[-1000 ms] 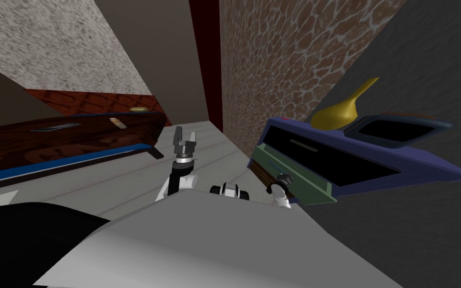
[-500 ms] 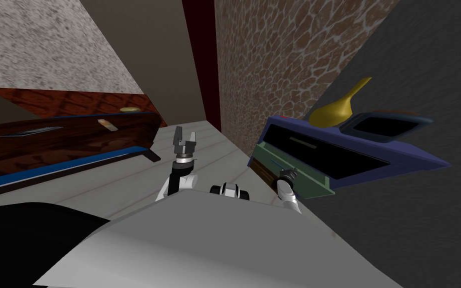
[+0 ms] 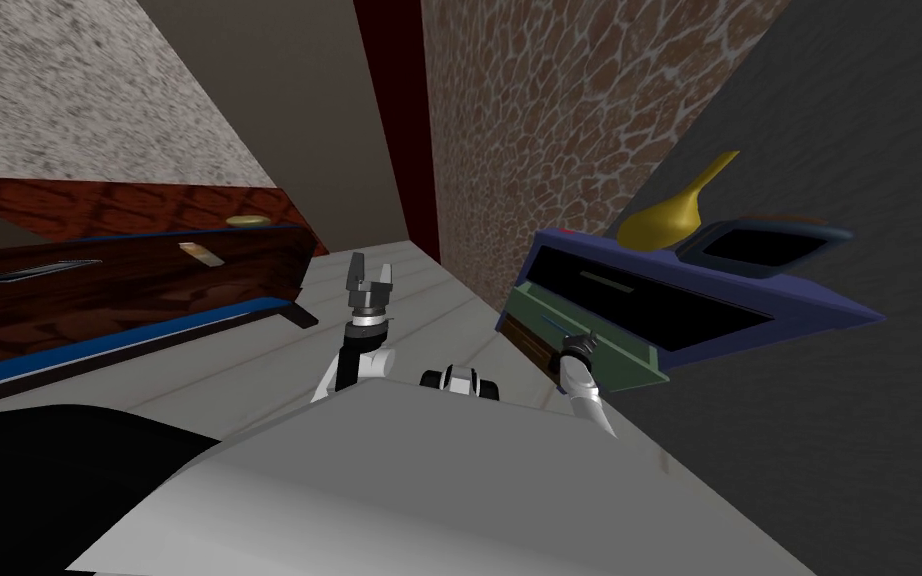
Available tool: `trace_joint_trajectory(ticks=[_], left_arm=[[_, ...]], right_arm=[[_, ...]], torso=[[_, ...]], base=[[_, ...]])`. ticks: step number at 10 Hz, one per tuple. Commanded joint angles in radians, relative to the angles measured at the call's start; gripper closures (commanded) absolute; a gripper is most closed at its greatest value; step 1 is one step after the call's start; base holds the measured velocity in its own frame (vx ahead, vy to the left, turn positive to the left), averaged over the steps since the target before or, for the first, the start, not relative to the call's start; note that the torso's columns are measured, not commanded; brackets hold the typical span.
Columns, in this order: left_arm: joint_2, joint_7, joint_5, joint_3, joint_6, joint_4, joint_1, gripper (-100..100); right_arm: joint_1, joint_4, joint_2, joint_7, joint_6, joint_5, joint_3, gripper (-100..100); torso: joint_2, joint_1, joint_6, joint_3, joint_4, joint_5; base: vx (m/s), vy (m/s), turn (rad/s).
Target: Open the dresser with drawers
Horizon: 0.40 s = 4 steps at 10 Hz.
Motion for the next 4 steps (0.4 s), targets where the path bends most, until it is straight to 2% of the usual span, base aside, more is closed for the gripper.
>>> trace_joint_trajectory(ticks=[1,4], left_arm=[[0.0,0.0,0.0,0.0,0.0,0.0,0.0,0],[0.0,0.0,0.0,0.0,0.0,0.0,0.0,0]], right_arm=[[0.001,0.001,0.001,0.0,-0.001,0.0,0.0,0],[0.003,0.004,0.002,0.0,-0.002,0.0,0.001,0]], torso=[[-0.001,0.0,0.0,-0.001,-0.001,-0.001],[-0.003,-0.001,0.001,-0.002,-0.002,-0.002]], base=[[0.0,0.0,0.0],[0.0,0.0,0.0]])
